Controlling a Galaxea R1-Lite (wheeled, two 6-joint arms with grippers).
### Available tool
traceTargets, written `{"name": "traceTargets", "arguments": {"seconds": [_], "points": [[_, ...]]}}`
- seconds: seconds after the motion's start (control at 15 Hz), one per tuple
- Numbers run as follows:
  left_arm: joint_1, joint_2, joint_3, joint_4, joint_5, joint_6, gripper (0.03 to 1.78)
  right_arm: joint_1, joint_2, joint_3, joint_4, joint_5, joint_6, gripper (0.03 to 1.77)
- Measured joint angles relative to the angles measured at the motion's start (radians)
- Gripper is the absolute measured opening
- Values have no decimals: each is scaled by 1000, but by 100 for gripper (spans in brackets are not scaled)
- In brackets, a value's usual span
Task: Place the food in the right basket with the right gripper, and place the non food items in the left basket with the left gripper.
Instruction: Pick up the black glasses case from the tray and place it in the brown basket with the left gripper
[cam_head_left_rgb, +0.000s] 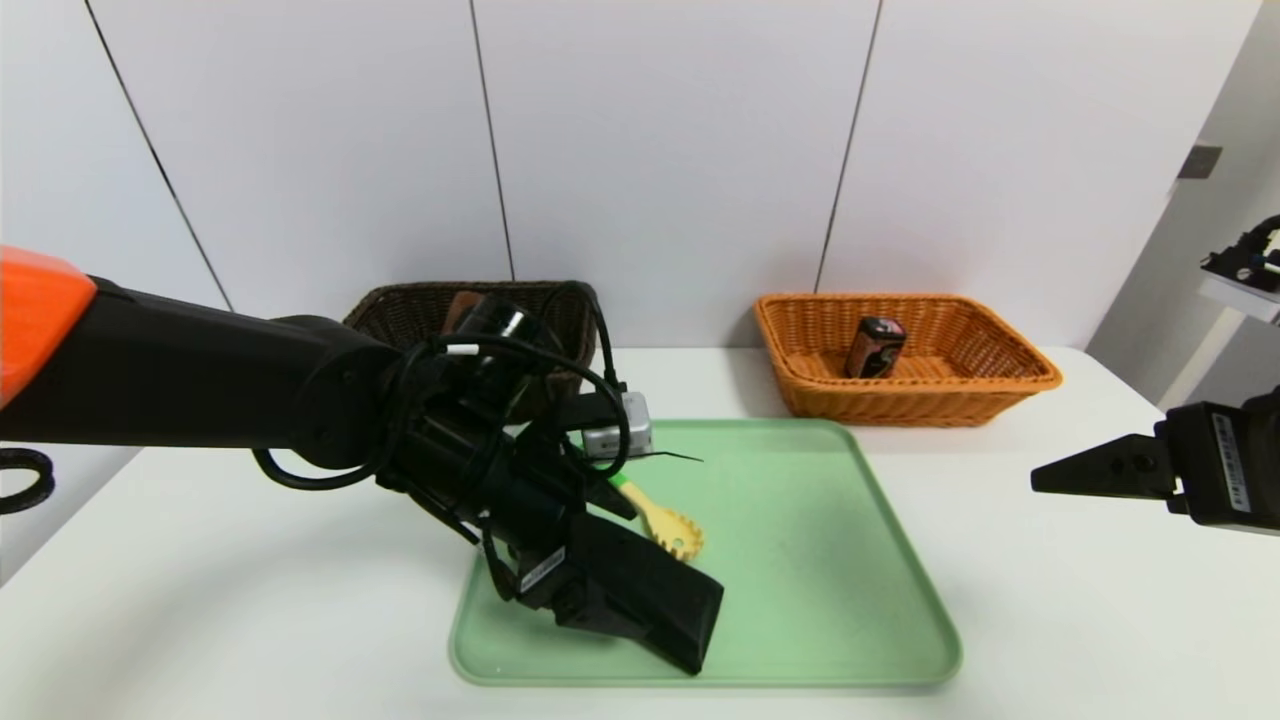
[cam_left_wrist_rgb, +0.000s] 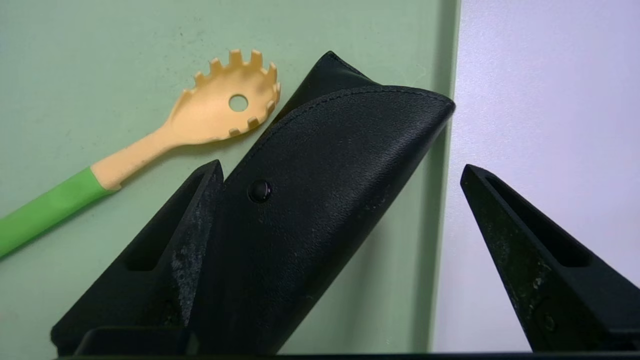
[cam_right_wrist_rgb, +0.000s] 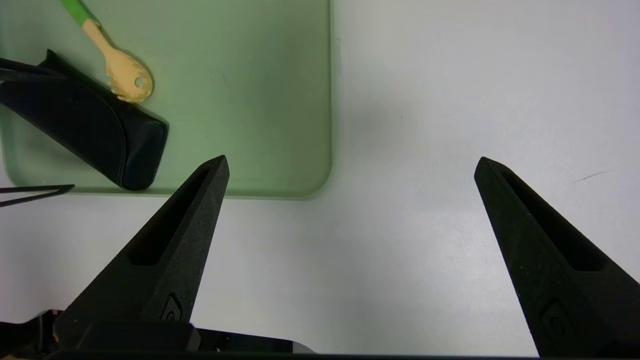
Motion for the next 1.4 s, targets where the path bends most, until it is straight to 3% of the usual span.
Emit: {"name": "traceTargets", "arguments": {"seconds": [0.33,0.93,1.4], "points": [[1,50,-4,-1,-1,53,169,-2,-7,15,-9,0,1,170],[3,88,-11,-78,0,49,169,-2,-10,33,-32,14,1,170],[4,117,-10,-80,0,53,169,-1,-10,34,-32,14,1,170]]}}
